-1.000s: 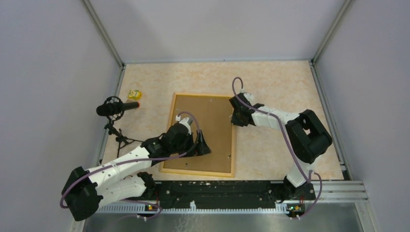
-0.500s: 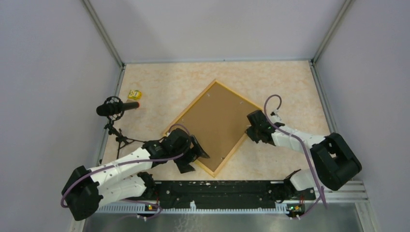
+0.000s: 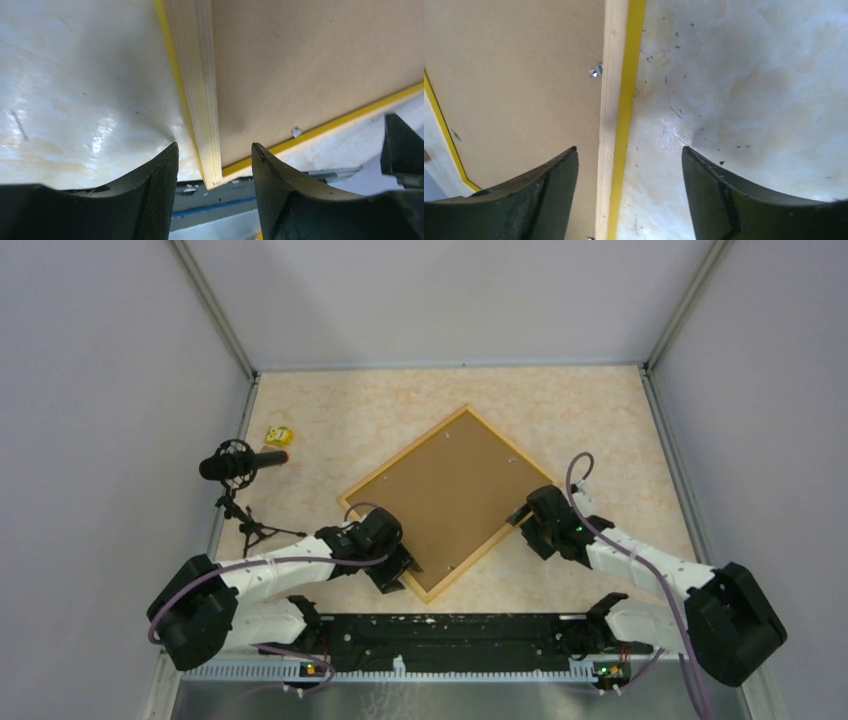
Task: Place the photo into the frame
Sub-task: Adjust the photo frame at the center of the board, then install the photo frame at the center of the board.
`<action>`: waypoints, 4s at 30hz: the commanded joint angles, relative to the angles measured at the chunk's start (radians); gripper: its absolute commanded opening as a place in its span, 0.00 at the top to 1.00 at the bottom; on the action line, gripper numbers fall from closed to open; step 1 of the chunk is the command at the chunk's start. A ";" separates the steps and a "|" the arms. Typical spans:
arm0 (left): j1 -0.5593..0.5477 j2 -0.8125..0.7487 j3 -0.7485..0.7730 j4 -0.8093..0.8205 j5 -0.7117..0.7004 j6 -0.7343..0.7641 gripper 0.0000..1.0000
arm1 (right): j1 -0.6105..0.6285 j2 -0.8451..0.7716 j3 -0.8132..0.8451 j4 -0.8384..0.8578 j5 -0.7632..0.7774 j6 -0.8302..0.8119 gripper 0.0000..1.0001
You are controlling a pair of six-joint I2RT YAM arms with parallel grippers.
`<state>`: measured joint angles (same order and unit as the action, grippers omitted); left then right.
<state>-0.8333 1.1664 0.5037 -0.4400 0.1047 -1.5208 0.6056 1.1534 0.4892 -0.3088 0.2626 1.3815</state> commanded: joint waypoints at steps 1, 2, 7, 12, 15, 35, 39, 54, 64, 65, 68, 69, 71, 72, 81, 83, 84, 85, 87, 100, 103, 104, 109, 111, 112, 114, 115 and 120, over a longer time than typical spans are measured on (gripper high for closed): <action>-0.001 0.044 0.014 -0.036 -0.136 0.015 0.41 | 0.006 -0.175 -0.012 -0.063 0.054 -0.297 0.22; 0.000 0.064 0.021 -0.041 -0.149 0.035 0.44 | 0.006 -0.217 -0.010 -0.073 0.058 -0.355 0.18; 0.008 0.209 0.112 -0.140 -0.238 0.198 0.64 | 0.006 -0.375 0.060 -0.216 0.097 -0.574 0.06; 0.015 0.313 0.200 -0.182 -0.366 0.414 0.89 | 0.006 -0.434 0.154 -0.338 0.151 -0.660 0.06; 0.017 0.374 0.262 -0.208 -0.443 0.547 1.00 | 0.005 -0.442 0.183 -0.342 0.156 -0.698 0.05; 0.275 0.157 0.221 -0.035 -0.554 1.086 1.00 | -0.199 -0.089 0.282 -0.154 -0.052 -0.861 0.01; 0.282 0.133 0.234 -0.070 -0.555 1.056 0.77 | -0.328 0.021 0.283 -0.103 -0.209 -0.881 0.01; 0.281 0.075 0.326 -0.039 0.080 1.029 0.20 | -0.345 0.245 0.227 0.004 -0.320 -0.888 0.43; 0.122 -0.034 0.038 0.381 0.235 0.831 0.19 | -0.212 0.120 -0.005 0.061 -0.271 -0.748 0.76; 0.105 -0.042 0.033 0.394 0.205 0.832 0.19 | -0.212 0.100 -0.007 0.039 -0.266 -0.745 0.76; 0.073 -0.053 0.027 0.490 0.181 0.832 0.17 | -0.211 0.044 0.021 -0.024 -0.221 -0.743 0.66; 0.070 -0.048 0.028 0.526 0.182 0.833 0.17 | -0.212 0.029 0.038 -0.042 -0.209 -0.743 0.56; 0.069 -0.019 0.048 0.598 0.180 0.835 0.17 | -0.212 0.015 0.090 -0.066 -0.195 -0.743 0.37; 0.069 0.002 0.059 0.634 0.177 0.840 0.16 | -0.214 0.016 0.115 -0.075 -0.193 -0.743 0.28; 0.069 0.338 0.192 0.922 0.169 0.873 0.13 | -0.286 0.174 0.276 -0.149 -0.185 -0.480 0.07; 0.068 0.384 0.189 0.969 0.159 0.872 0.13 | -0.286 0.214 0.298 -0.123 -0.205 -0.464 0.08; 0.067 0.403 0.188 0.974 0.157 0.873 0.14 | -0.284 0.240 0.310 -0.100 -0.249 -0.493 0.09; 0.064 0.418 0.185 0.980 0.157 0.873 0.13 | -0.285 0.268 0.329 -0.090 -0.289 -0.533 0.10; 0.061 0.440 0.171 0.990 0.162 0.874 0.14 | -0.275 0.317 0.370 -0.104 -0.309 -0.621 0.10; 0.061 0.385 0.160 0.842 0.169 0.882 0.10 | -0.253 0.278 0.286 -0.018 -0.186 -0.892 0.25; 0.059 0.311 0.228 0.508 0.056 0.749 0.09 | -0.250 0.294 0.299 -0.026 -0.216 -0.906 0.29; 0.055 0.291 0.252 0.387 0.017 0.705 0.09 | -0.247 0.299 0.304 -0.034 -0.204 -0.905 0.30; -0.039 0.112 0.234 0.062 -0.173 0.471 0.20 | -0.222 0.302 0.307 -0.043 -0.161 -0.891 0.29; -0.053 0.052 0.217 -0.005 -0.243 0.440 0.21 | -0.217 0.304 0.307 -0.042 -0.168 -0.884 0.29; -0.052 0.030 0.216 -0.042 -0.309 0.453 0.21 | -0.215 0.301 0.307 -0.042 -0.169 -0.881 0.29; -0.027 -0.003 0.218 -0.102 -0.474 0.542 0.22 | -0.211 0.297 0.304 -0.037 -0.178 -0.876 0.29; 0.011 -0.017 0.224 -0.137 -0.547 0.580 0.22 | -0.211 0.293 0.300 -0.034 -0.182 -0.874 0.29; 0.274 -0.081 0.199 -0.098 -0.605 0.807 0.02 | -0.211 0.279 0.295 -0.041 -0.184 -0.891 0.29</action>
<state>-0.7086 1.1423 0.7261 -0.4992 -0.3279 -0.8909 0.3843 1.4666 0.7723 -0.3630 0.0734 0.5056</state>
